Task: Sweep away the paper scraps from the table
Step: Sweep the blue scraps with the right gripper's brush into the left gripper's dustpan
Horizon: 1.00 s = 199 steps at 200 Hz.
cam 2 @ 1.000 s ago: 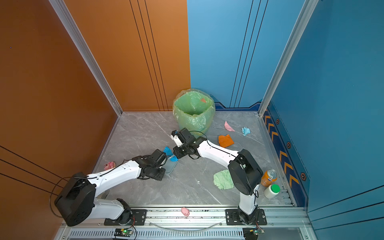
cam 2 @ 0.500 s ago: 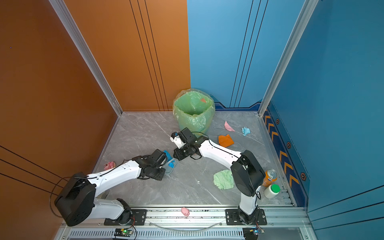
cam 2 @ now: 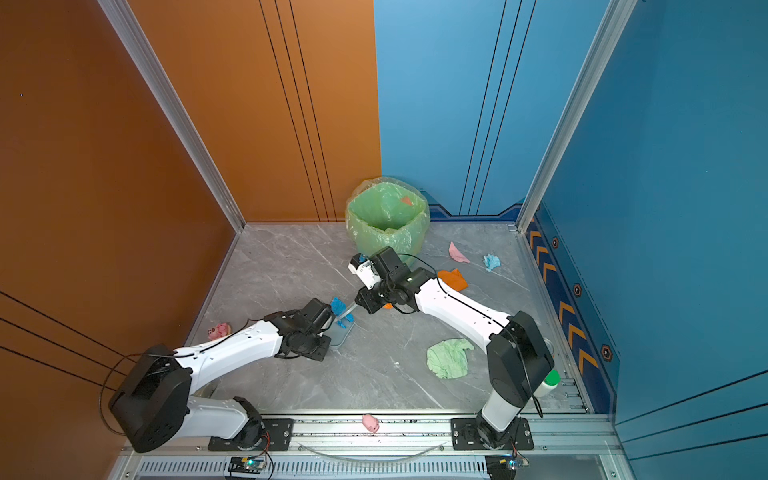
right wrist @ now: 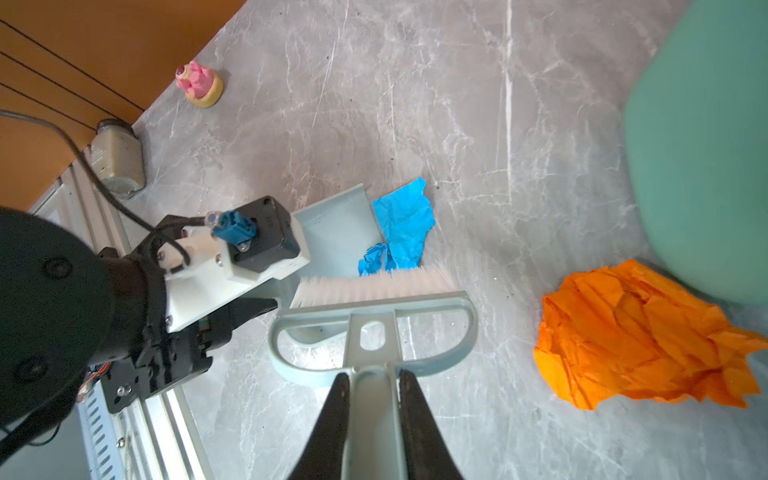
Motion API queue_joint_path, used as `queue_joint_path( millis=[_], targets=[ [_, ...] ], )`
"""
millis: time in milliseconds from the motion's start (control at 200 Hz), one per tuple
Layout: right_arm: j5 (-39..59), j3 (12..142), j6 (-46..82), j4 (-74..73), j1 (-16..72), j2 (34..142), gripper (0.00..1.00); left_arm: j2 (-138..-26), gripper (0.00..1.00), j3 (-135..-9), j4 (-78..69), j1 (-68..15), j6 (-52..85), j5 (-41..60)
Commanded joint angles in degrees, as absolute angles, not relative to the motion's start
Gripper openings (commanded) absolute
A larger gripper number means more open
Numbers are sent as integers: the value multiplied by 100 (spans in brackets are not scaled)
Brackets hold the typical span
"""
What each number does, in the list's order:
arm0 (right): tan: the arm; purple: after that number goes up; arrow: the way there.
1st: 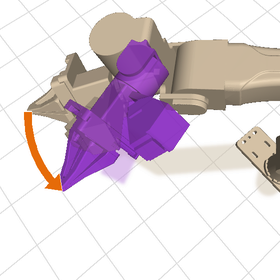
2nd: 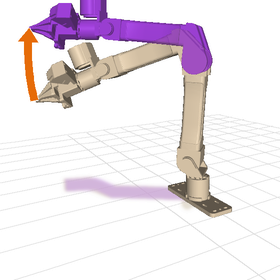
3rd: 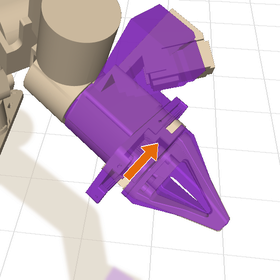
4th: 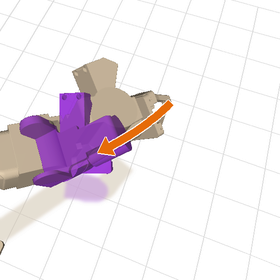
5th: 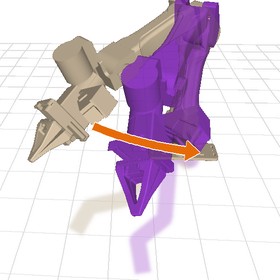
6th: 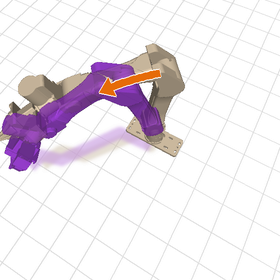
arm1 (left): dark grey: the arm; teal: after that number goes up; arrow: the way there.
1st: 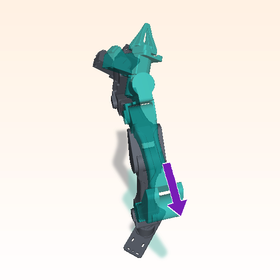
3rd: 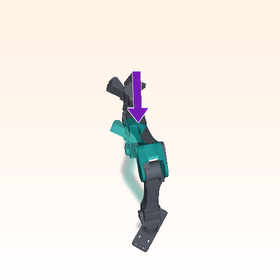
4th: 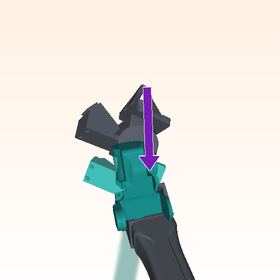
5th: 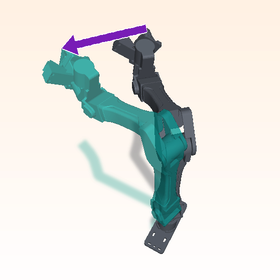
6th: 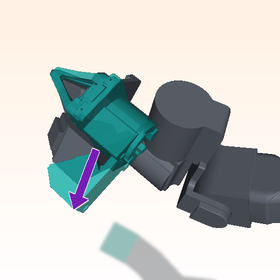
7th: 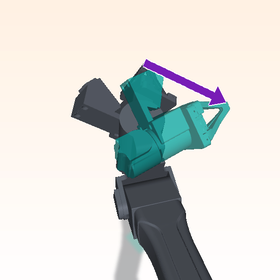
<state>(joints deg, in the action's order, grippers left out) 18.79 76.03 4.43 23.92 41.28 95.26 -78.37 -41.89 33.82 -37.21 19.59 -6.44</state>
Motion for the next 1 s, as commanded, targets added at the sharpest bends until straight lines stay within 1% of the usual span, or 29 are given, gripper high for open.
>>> queue_joint_path(
  millis=[0, 115, 185, 295, 475, 656, 801, 991],
  targets=[
    [1257, 7531, 613, 1848, 4120, 9591, 0, -7805, 0, -4201, 3372, -3748, 2055, -737],
    [337, 7601, 747, 1544, 4250, 9827, 0, -7789, 0, -4190, 3375, -3746, 2065, -738],
    [-193, 7706, 607, 1538, 4378, 9997, 0, -7778, 0, -4177, 3374, -3753, 2065, -731],
    [-718, 7896, 385, 1650, 4554, 10275, 0, -7748, 0, -4166, 3370, -3747, 2067, -738],
    [-825, 7928, 244, 1687, 4711, 10518, 0, -7721, 0, -4144, 3368, -3742, 2091, -740],
    [-826, 7898, -214, 2050, 4910, 10566, 0, -7739, 0, -4142, 3367, -3709, 2109, -740],
    [-598, 7812, -483, 2419, 4964, 10436, 0, -7748, 0, -4146, 3367, -3670, 2108, -721],
    [-14, 7519, -615, 2478, 4965, 9993, 0, -7796, 0, -4154, 3331, -3618, 2092, -670]
  ],
)
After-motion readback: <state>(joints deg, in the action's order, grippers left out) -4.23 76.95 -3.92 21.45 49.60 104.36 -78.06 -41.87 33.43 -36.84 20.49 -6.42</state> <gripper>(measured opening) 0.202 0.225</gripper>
